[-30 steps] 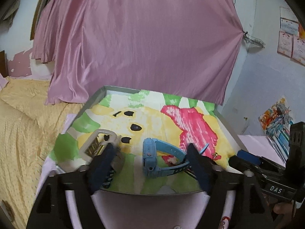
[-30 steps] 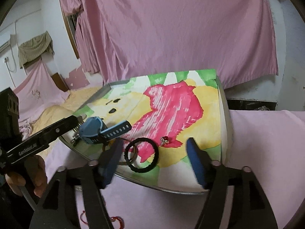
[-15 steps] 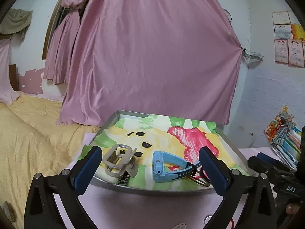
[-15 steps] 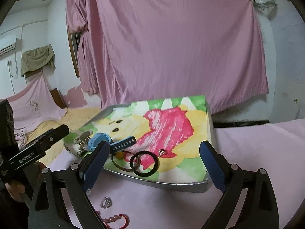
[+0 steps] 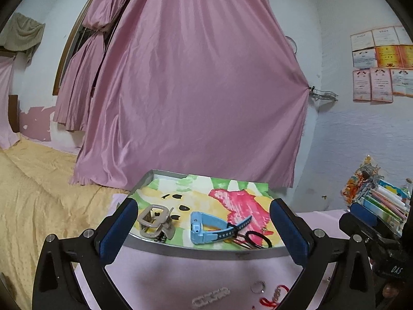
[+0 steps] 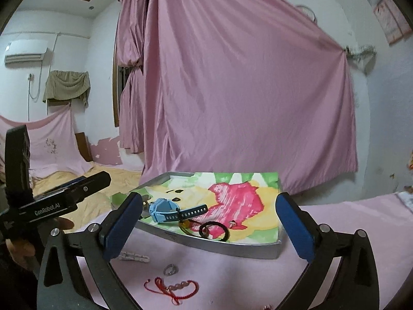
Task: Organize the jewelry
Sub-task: 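Withdraw both open grippers from the tray toward the remaining table items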
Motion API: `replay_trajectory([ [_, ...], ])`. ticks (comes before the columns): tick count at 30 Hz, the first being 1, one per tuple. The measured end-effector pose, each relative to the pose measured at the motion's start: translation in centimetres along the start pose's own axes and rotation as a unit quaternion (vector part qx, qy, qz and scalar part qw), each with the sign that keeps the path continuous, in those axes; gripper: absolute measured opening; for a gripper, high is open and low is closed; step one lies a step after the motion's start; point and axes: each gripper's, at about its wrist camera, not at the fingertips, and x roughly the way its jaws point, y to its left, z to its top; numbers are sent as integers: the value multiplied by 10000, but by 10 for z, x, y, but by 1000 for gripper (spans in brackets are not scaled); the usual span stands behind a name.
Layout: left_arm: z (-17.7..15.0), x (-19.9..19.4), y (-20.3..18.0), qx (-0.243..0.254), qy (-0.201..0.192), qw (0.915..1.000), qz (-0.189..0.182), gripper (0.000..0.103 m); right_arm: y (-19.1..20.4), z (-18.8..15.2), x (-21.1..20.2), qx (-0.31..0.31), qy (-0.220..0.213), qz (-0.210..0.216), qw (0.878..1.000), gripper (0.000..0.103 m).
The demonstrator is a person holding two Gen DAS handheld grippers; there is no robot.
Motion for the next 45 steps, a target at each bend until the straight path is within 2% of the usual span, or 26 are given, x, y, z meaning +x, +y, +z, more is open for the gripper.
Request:
replay_trajectory([
  [8, -15, -26, 1, 130, 70, 9999, -25, 102, 11, -10, -28, -191, -20, -63, 9998, 101],
  [13, -24, -35, 6, 71, 311, 9995, 45, 102, 12, -15, -40, -173, 59, -111, 9998, 101],
  [18, -33, -44, 10, 113, 459, 9989, 76, 102, 13, -20, -52, -234, 224, -165, 9993, 101],
  [27, -44, -53, 12, -42, 828, 9965, -119, 102, 12, -35, -53, -138, 537, -64, 9984, 101],
  [36, -59, -38, 11, 164, 1307, 9913, -32, 102, 11, -58, -36, -13, 1092, 174, 9939, 101],
  [45, -67, -12, 12, 65, 1941, 9809, 144, 102, 10, -65, -21, 14, 1426, 15, 9898, 101],
])
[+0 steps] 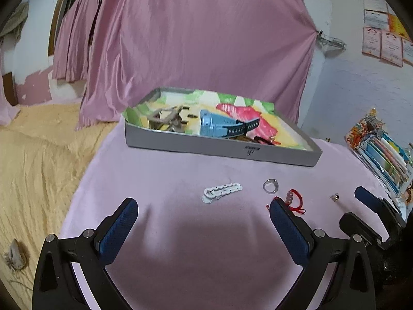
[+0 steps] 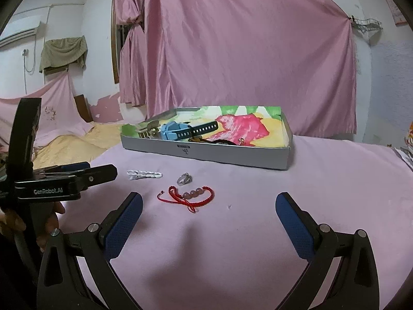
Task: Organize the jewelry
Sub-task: 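Withdraw both open grippers from the tray toward the remaining table items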
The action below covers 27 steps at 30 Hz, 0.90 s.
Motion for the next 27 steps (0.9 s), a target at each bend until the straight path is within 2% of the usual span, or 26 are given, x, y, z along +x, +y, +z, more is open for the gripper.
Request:
replay_trajectory([
  [5, 6, 8, -2, -7, 217, 9996, 165, 102, -8, 6, 6, 82, 231, -268, 9993, 101],
  [9, 14, 16, -5, 139, 364, 9987, 323, 102, -24, 15, 19, 273, 669, -382, 9967, 101],
  [12, 20, 22, -5, 147, 459, 9986, 196, 102, -34, 17, 32, 330, 1003, -441, 9934, 100],
  [13, 21, 24, -4, 128, 483, 9986, 160, 102, -36, 17, 35, 349, 1065, -435, 9927, 98],
  [15, 24, 29, -4, 116, 551, 9984, 97, 102, -39, 17, 43, 339, 1244, -556, 9901, 83],
  [18, 27, 34, -3, 61, 590, 9982, -86, 101, -45, 15, 50, 471, 1355, -622, 9877, 69],
  [25, 29, 44, -6, 128, 702, 9973, -165, 85, -49, 15, 61, 656, 1540, -638, 9838, 64],
  [27, 29, 49, -7, 101, 820, 9962, -268, 78, -50, 14, 63, 711, 1565, -607, 9832, 59],
])
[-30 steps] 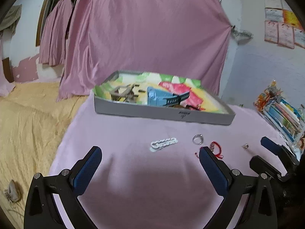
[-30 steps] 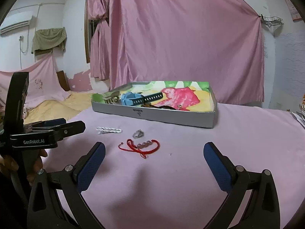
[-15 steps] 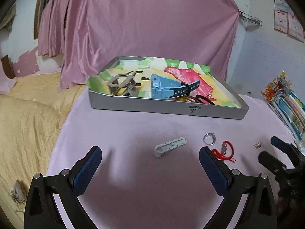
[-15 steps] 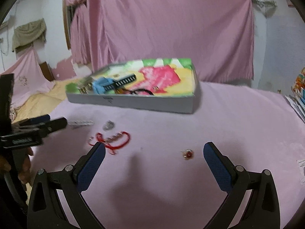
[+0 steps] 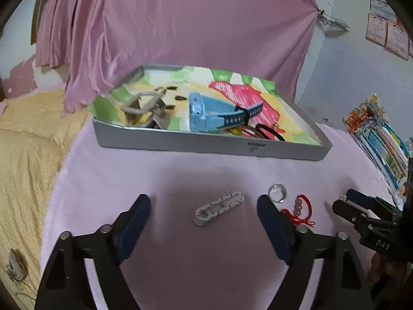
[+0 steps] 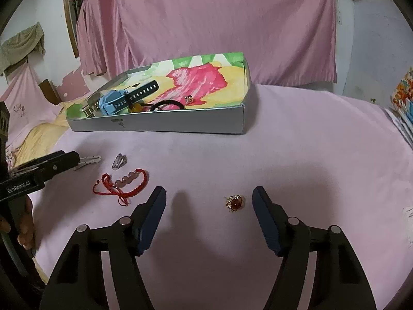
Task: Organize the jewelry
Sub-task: 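Withdraw both open grippers from the tray toward the remaining table items, then grasp the white beaded chain with the left gripper while the right grasps the red gem charm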
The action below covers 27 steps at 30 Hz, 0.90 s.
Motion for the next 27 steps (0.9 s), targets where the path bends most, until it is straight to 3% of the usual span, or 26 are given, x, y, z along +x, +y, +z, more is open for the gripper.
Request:
replay_trajectory([
  [4, 0, 6, -3, 26, 139, 9998, -119, 74, -4, -1, 1, 97, 16, 50, 9999, 55],
  [9, -1, 8, -8, 137, 221, 9994, -242, 64, 5, -1, 3, -91, -4, 124, 9999, 34],
  [14, -4, 7, -16, 327, 219, 9988, -297, 56, 7, -2, 2, -208, -5, 212, 9996, 21],
  [19, -9, 6, -27, 633, 212, 9976, -206, 44, 14, -5, 0, -473, 11, 498, 9976, 21],
  [27, -12, 4, -33, 842, 203, 9960, -199, 26, 18, -7, -1, -669, 24, 550, 9962, 20],
])
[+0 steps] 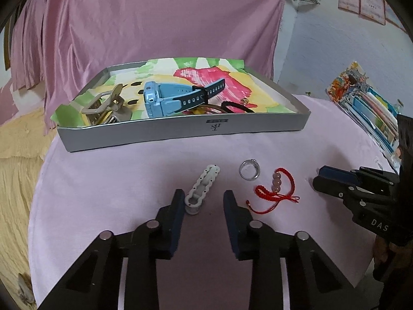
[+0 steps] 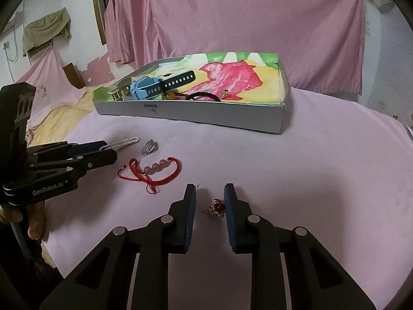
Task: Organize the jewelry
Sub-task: 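Grasp the white beaded chain with the left gripper while the right grasps the red gem charm, then carry the white chain and red gem charm over the painted tray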
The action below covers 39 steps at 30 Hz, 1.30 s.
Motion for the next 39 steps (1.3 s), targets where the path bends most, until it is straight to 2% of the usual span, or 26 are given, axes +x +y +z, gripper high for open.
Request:
replay_trajectory([
  [2, 0, 0, 0, 17, 4, 10000, -11, 24, 2, 0, 0, -57, 6, -11, 10000, 19],
  [6, 0, 1, 0, 12, 10, 10000, -32, 14, 6, 0, 1, -238, 31, 15, 9997, 13],
  [16, -2, 0, -5, 125, -58, 9999, -25, 14, 13, -2, -1, -551, 47, 4, 9985, 11],
  [24, -6, -15, -8, 221, -505, 9985, 9, 14, 12, -1, -8, -526, -153, 82, 9985, 10],
  [30, -2, -23, -4, -18, -753, 9972, 5, 14, 18, 5, -10, -653, -306, 190, 9972, 10],
  [36, 21, -36, -4, -31, -1120, 9937, 56, 14, 22, 31, -14, -739, -550, 385, 9950, 10],
  [39, 37, -37, -1, -41, -1287, 9916, 82, 14, 24, 48, -15, -857, -713, 292, 9933, 10],
])
